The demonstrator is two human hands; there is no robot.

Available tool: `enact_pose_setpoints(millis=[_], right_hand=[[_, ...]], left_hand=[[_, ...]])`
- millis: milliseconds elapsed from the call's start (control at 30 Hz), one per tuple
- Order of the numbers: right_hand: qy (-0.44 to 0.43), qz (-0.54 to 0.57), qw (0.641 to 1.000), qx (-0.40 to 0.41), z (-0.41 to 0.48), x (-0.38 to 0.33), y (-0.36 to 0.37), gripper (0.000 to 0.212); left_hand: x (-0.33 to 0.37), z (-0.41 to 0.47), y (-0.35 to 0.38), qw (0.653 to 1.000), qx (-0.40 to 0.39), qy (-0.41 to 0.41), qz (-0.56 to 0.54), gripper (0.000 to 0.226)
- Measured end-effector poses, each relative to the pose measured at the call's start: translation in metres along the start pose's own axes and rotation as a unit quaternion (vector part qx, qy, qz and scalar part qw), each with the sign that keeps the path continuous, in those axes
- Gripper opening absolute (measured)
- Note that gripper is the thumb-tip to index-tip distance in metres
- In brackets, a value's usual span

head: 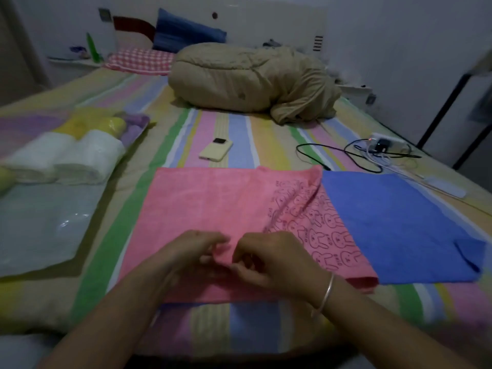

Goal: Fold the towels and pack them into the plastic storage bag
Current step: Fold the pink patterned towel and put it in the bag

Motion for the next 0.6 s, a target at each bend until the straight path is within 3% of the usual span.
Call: enact_pose_setpoints(millis=[100,200,267,367,600], right_hand=[[0.064,0.044,0.997,0.019,0.021,0.015,0.003,0.023],[0.174,0.028,0.982,0.067,0.055,0.062,-0.002,0.02],[0.272,0.016,0.962,0.022,0.077,0.11,0.001,0.013],[0.38,-0.028,0.921,-0.078,0.101,0.179,0.013,0.031],[0.461,-0.008,0.878,-0.132,0.137,0.25,0.037,0.041]], left_hand=[[-0.018,-0.002,-0.025,0.999,0.032,-0.041,0.013,0.025],[-0.023,0.003,-0.029,0.999,0.0,-0.044,0.006,0.016],[-0.021,0.006,-0.028,0.999,-0.017,-0.048,0.012,0.009],[-0.016,0.019,-0.033,0.995,-0.034,-0.071,0.053,0.014],[0.01,0.056,-0.039,0.974,0.01,-0.026,0.225,0.035]])
Point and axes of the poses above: each hand's wrist, its own z-axis towards the middle knuckle, its own y-axis out of the palm, x = y × z, the point moved 5 cm from there along z, towards the middle knuckle, and after that the axes turned 15 degrees about -x, right-handed, at the moved point
